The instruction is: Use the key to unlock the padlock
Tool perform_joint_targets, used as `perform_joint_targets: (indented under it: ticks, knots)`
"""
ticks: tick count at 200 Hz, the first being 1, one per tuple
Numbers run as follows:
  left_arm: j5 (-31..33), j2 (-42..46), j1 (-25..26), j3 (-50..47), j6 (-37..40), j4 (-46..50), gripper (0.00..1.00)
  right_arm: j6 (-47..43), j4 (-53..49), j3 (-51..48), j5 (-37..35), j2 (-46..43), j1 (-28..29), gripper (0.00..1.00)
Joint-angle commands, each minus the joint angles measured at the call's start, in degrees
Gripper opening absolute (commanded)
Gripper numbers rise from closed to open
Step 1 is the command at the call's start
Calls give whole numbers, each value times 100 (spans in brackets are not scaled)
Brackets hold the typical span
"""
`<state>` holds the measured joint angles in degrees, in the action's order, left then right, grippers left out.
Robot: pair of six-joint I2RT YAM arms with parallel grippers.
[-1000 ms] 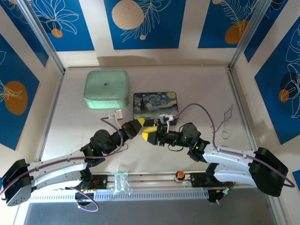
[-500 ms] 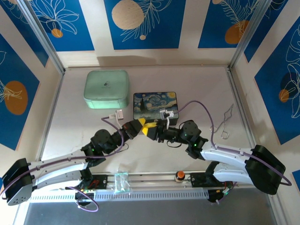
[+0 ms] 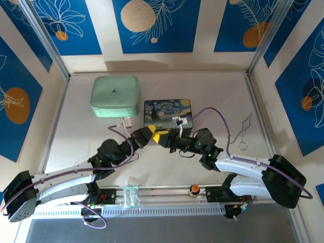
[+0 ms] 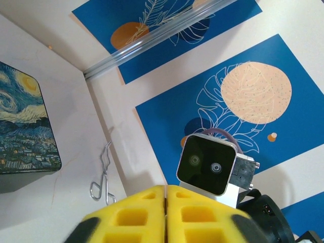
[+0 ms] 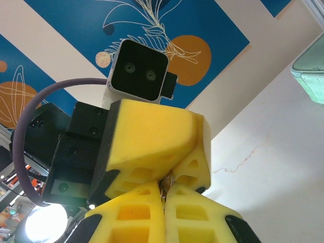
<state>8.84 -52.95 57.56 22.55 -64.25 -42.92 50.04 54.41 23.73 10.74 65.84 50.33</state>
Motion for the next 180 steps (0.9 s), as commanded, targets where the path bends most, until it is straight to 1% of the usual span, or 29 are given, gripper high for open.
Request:
perform_joint_targets:
  ticks: [1,4,10,20,30,37,48,64,86,97,117,129,144,168,180]
  knots:
    - [12,102,10,-90,33,-107,44,-80,-311,9,-103,-169,4,0]
    - [34,134,10,-92,59,-74,51,-84,-379,13,-101,-196,-3,0]
    - [64,235,-3,-73,148,48,58,-83,-555,10,-115,-248,-5,0]
    - [34,440,-4,45,449,426,64,-92,-821,31,-82,-319,-30,0]
    - [-98,632,-8,376,782,1252,71,-125,-996,28,-23,-397,-41,0]
    - [-204,702,-6,650,1059,1799,72,-127,-1037,5,9,-454,-45,0]
    - [-330,747,-14,891,1336,2282,72,-122,-1096,-35,62,-533,-66,0]
    - [-480,761,-92,947,1415,2477,68,-127,-1232,-17,191,-612,-109,0]
    - [-727,627,-188,1069,1478,2752,53,-160,-1497,111,370,-628,-139,0]
    - [-896,539,-201,1174,1594,2869,49,-171,-1588,148,419,-627,-145,0]
    - [-1076,411,-202,1447,1868,3384,47,-132,-1600,149,503,-625,-188,0]
    - [-1050,420,-201,1563,2021,3663,47,-119,-1585,122,517,-618,-191,0]
    - [-962,501,-210,1535,2074,3724,47,-100,-1533,84,530,-610,-191,0]
    - [-994,551,-236,1454,2002,3664,33,-66,-1472,36,512,-590,-191,0]
    - [-1112,511,-244,1396,1925,3530,30,-63,-1469,27,507,-590,-197,0]
